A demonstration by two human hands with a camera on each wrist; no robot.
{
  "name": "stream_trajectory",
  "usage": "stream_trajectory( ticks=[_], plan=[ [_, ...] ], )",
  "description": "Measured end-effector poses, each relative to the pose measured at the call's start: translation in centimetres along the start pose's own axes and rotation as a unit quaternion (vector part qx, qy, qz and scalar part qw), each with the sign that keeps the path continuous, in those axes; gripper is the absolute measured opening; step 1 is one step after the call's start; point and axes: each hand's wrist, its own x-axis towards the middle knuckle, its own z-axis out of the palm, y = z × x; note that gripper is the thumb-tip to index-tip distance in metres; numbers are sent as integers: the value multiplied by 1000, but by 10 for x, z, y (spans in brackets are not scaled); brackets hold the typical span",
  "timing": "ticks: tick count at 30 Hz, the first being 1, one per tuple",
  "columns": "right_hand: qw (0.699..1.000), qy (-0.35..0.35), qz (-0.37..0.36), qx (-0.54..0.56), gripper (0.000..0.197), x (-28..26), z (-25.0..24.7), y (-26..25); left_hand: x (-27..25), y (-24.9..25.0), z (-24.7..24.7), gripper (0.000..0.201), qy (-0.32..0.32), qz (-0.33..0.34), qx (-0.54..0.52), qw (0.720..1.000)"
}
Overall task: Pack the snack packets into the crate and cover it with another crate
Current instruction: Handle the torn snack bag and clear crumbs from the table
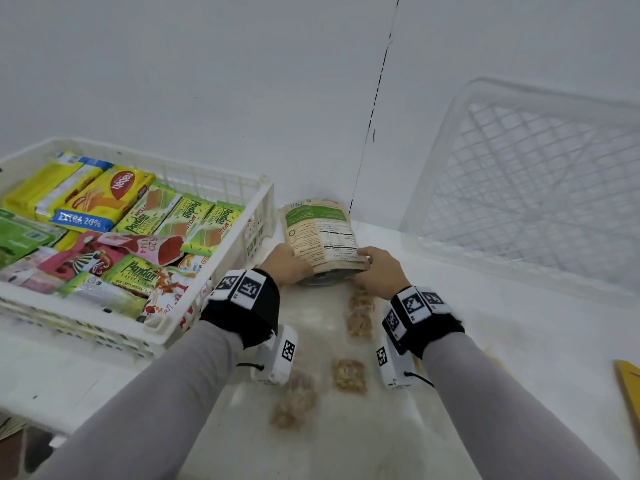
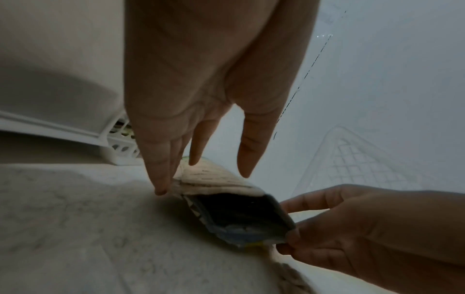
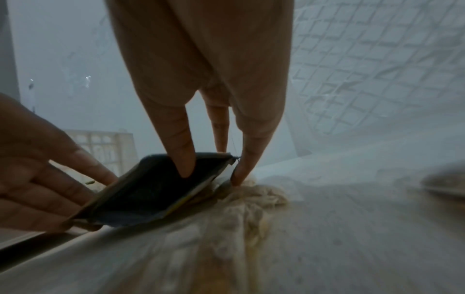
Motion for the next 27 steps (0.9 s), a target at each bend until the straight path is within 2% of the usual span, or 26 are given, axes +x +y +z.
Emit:
stream_trajectory(
  ticks=[4,7,10,13,15,17,19,21,23,25,27],
  plan=[
    [996,87,-29,3,33,4,-5,-2,5,-4,-2,55,66,56,10,996],
    [985,155,-70,18,22,6,-17,-11,4,2,-2,40,165,135,38,976],
    [982,164,-90,1,28,9,-29,-22,2,11,-4,29,237,231,30,943],
    [980,168,-106,-21,40,12,-38,-31,2,17,-9,27,221,321,31,921],
    [979,171,-114,-12,46,13,-43,-34,3,19,-11,29,190,337,48,921],
    [980,160,-114,-7,44,11,-46,-36,5,20,-12,36,180,347,60,918],
    [979,165,-111,-36,30,10,-46,-38,5,21,-13,45,174,355,33,918],
    [959,235,-144,-60,25,3,-40,-46,4,23,-13,48,170,354,21,919],
    [925,291,-243,-33,24,-9,-31,-57,5,24,-13,49,163,352,25,922],
    [918,241,-312,-45,20,-13,-21,-66,5,26,-13,52,153,351,25,923],
    [934,146,-308,-104,24,-7,-10,-69,5,27,-12,57,145,351,27,925]
  ],
)
